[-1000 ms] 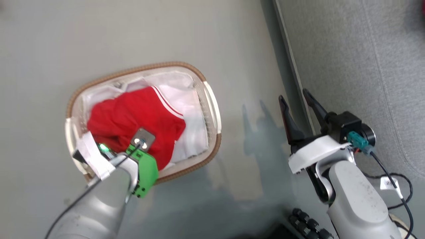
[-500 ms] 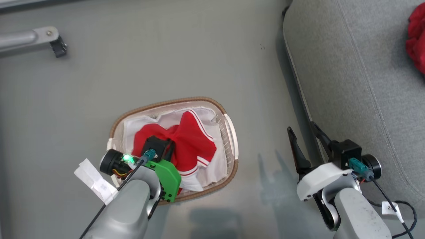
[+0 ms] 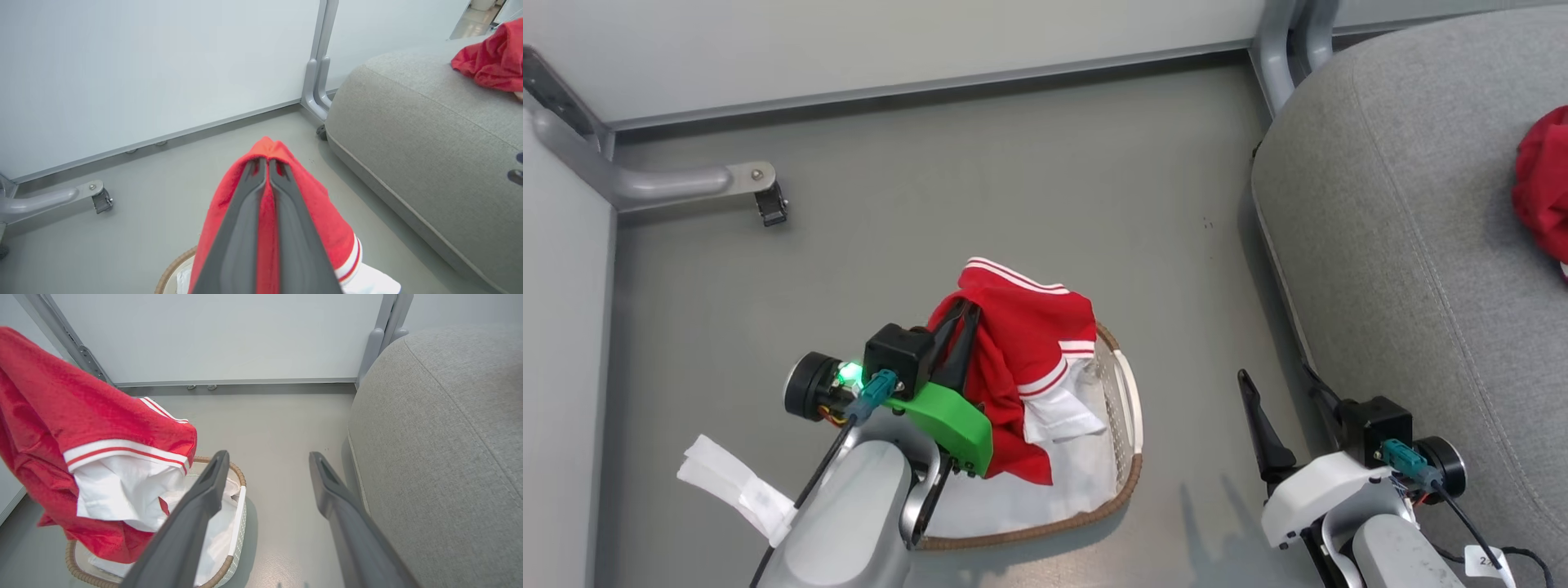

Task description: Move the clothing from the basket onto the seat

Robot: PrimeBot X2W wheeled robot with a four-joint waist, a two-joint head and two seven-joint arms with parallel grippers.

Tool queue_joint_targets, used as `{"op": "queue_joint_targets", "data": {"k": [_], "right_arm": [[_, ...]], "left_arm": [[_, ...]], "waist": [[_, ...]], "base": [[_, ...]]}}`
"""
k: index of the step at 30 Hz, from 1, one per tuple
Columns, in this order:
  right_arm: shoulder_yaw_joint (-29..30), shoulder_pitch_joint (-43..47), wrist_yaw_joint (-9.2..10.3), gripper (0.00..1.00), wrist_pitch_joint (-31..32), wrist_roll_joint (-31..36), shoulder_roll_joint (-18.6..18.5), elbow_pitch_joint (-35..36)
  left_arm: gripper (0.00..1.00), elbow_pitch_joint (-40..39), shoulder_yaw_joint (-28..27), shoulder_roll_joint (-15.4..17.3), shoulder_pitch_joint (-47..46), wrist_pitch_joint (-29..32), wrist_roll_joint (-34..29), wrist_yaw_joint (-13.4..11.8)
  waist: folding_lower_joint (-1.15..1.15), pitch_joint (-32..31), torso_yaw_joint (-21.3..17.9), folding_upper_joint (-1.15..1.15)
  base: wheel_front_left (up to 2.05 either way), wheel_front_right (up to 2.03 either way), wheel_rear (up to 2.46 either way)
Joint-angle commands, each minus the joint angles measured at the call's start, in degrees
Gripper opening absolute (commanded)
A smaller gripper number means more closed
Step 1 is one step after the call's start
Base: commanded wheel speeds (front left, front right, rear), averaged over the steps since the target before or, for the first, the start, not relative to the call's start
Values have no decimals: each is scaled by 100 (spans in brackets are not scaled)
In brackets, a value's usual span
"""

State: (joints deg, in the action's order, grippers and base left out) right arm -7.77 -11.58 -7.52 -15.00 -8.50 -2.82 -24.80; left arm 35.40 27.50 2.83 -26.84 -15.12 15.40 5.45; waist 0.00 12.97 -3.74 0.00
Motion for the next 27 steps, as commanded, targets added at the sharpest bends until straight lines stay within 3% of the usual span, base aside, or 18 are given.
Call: {"op": "queue_joint_targets", "data": {"k": [1, 13, 27], "right_arm": [[19, 97, 6, 100, -27, -3, -27, -6], [9, 426, 6, 100, -27, 60, -26, 13], [-178, 482, 6, 100, -28, 79, -23, 106]], "left_arm": [[0, -158, -56, 16, 109, -3, 25, -26], [0, -1442, -217, 16, 370, -4, 253, -27], [0, -1774, 55, 16, 418, -4, 538, -92]], "waist": [[0, -252, 112, 0], [0, -670, 64, 0], [0, -788, 20, 0]], "base": [[0, 0, 0], [0, 0, 0], [0, 0, 0]]}}
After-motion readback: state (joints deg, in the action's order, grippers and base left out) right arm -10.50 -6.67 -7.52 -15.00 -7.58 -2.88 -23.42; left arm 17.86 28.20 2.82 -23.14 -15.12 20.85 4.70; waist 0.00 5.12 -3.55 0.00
